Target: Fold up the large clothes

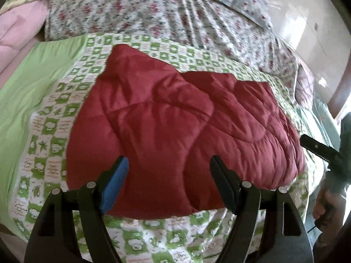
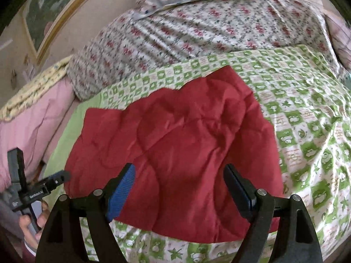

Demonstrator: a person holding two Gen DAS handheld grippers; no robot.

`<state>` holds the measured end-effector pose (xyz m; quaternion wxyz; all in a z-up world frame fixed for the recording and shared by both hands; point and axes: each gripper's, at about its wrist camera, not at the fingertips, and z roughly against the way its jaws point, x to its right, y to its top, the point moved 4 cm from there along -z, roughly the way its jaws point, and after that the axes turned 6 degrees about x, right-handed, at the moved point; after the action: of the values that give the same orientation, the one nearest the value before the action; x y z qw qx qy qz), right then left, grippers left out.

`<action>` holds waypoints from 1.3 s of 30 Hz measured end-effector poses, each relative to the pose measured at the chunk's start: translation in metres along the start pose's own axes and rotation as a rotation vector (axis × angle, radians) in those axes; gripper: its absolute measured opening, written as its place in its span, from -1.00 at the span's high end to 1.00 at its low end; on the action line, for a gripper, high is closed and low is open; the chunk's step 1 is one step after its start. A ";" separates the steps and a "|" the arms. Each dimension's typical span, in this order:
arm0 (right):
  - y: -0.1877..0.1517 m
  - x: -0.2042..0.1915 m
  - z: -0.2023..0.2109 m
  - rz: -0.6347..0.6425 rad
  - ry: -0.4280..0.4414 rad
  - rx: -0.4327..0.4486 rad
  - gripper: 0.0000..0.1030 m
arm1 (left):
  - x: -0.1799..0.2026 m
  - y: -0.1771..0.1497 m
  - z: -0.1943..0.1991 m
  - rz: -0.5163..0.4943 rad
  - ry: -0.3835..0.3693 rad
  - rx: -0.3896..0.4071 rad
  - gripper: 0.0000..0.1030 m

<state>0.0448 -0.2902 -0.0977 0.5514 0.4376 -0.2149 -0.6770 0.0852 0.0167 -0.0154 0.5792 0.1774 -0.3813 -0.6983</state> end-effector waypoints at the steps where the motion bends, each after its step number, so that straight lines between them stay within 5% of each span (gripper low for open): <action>1: -0.002 -0.003 -0.001 0.008 0.003 -0.005 -0.63 | 0.004 -0.001 0.000 -0.008 -0.004 -0.003 -0.49; 19: -0.015 -0.030 -0.033 0.142 -0.011 -0.087 -0.69 | 0.013 -0.011 -0.026 -0.078 0.025 -0.083 -0.57; 29: -0.001 -0.027 -0.077 0.248 -0.119 -0.144 -0.73 | 0.003 0.001 -0.051 -0.050 0.034 -0.106 -0.67; 39: 0.025 0.013 -0.123 0.128 -0.185 -0.181 -0.79 | -0.009 0.019 -0.082 -0.006 0.059 -0.128 -0.73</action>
<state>0.1607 -0.2861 -0.1471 0.6084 0.3072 -0.2305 -0.6945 0.1572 -0.0025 -0.0558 0.5985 0.1617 -0.3180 -0.7173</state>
